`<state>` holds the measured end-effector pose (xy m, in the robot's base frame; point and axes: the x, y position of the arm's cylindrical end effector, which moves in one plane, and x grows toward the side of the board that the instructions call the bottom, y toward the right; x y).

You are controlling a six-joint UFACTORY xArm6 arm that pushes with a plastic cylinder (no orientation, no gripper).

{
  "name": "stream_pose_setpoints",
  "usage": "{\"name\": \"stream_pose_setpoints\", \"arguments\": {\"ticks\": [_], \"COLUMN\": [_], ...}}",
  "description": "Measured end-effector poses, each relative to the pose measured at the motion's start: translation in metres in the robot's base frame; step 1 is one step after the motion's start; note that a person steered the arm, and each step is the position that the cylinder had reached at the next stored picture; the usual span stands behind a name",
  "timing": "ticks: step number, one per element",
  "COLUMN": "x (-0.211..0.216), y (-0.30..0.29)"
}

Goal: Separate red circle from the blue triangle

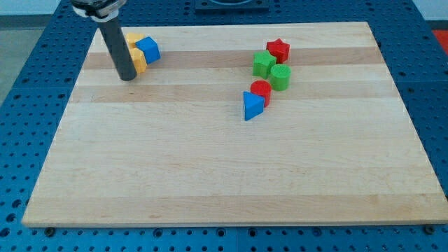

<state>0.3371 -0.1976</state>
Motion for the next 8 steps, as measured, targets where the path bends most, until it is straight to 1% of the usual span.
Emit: {"name": "stream_pose_setpoints", "arguments": {"ticks": [1,2,3,5,8], "x": [0.007,0.004,-0.004,-0.019,-0.022], "y": [0.046,0.064,0.061,0.035,-0.016]}}
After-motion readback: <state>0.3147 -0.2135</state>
